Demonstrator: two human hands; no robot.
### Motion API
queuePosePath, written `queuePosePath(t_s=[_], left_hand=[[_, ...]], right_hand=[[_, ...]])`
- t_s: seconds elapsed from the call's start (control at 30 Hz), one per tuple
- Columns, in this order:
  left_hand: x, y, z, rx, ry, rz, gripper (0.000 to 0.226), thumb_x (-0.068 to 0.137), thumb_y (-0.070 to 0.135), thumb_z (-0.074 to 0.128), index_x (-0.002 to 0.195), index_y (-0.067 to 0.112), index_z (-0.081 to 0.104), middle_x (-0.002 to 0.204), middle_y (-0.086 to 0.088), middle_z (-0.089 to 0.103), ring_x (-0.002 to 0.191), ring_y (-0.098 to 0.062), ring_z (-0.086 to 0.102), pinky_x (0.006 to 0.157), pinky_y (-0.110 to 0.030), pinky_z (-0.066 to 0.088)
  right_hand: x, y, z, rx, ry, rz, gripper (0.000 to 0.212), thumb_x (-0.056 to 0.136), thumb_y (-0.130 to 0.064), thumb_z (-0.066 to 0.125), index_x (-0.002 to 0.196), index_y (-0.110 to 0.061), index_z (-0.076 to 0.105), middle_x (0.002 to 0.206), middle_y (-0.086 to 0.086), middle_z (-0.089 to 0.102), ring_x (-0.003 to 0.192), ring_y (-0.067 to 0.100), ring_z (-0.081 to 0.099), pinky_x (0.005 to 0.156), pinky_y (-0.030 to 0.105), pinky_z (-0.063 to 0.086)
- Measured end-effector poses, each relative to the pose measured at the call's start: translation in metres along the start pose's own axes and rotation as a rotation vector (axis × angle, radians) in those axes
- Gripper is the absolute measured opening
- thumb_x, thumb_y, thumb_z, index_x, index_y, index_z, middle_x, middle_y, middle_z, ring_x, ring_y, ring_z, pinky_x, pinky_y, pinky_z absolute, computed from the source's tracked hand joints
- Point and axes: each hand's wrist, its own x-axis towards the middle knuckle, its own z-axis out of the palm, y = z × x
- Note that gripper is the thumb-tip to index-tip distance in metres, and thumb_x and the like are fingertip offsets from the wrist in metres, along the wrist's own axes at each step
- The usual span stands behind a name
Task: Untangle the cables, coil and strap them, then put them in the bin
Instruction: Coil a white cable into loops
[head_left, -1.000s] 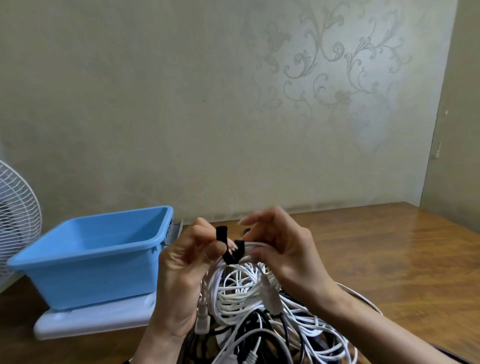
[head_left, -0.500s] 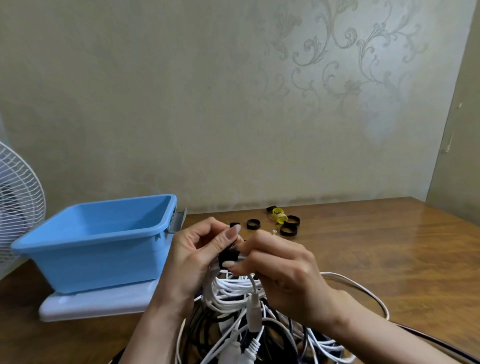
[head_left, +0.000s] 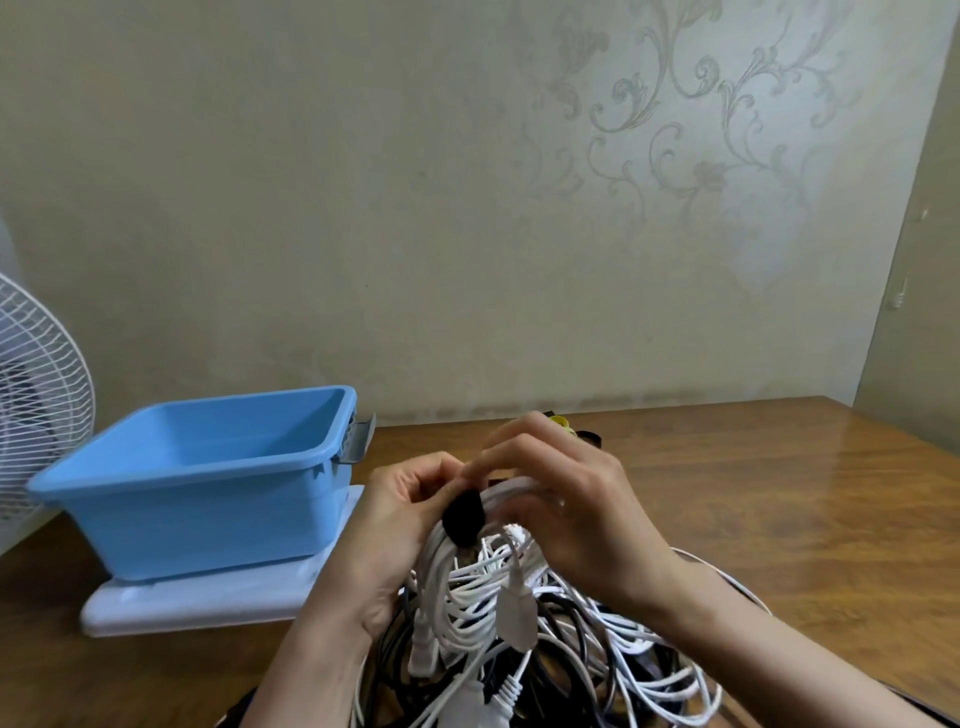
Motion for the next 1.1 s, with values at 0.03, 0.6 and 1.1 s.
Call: queuePosePath(t_s=[0.03,0.6,1.1], left_hand=[[0.000,-0.001,-0.001,0.041,0.016,0.025,0.024,0.073,0.030,0.064,0.067,0.008,0.069,0.062,-0.013,0.057,0.056,-0.017,0.052,0.050,-0.021,0.043],[-0.003,0.003,-0.005,0.242,-0.253,0.087,0.029,0.086,0.036,0.051,0.073,0.011,0.053,0.053,0.007,0.043,0.049,-0.005,0.039,0.048,-0.015,0.031],[0.021,0.099,-0.154,0.328,0.477,0.292,0.049,0.099,0.051,0.030,0.062,0.019,0.036,0.044,0.009,0.032,0.040,-0.007,0.028,0.043,-0.020,0.026]], right_hand=[[0.001,0.003,-0.001,0.043,0.011,0.046,0.015,0.080,-0.003,0.067,0.094,-0.008,0.068,0.093,0.001,0.061,0.081,0.012,0.062,0.066,0.029,0.052],[0.010,0.015,0.009,0.191,-0.032,0.086,0.017,0.082,0.010,0.052,0.085,-0.003,0.061,0.086,-0.015,0.061,0.079,-0.003,0.060,0.068,0.012,0.045],[0.139,0.046,0.160,0.312,-0.265,1.142,0.101,0.070,-0.086,0.043,0.126,-0.003,0.056,0.123,0.017,0.062,0.113,0.034,0.059,0.096,0.041,0.047]])
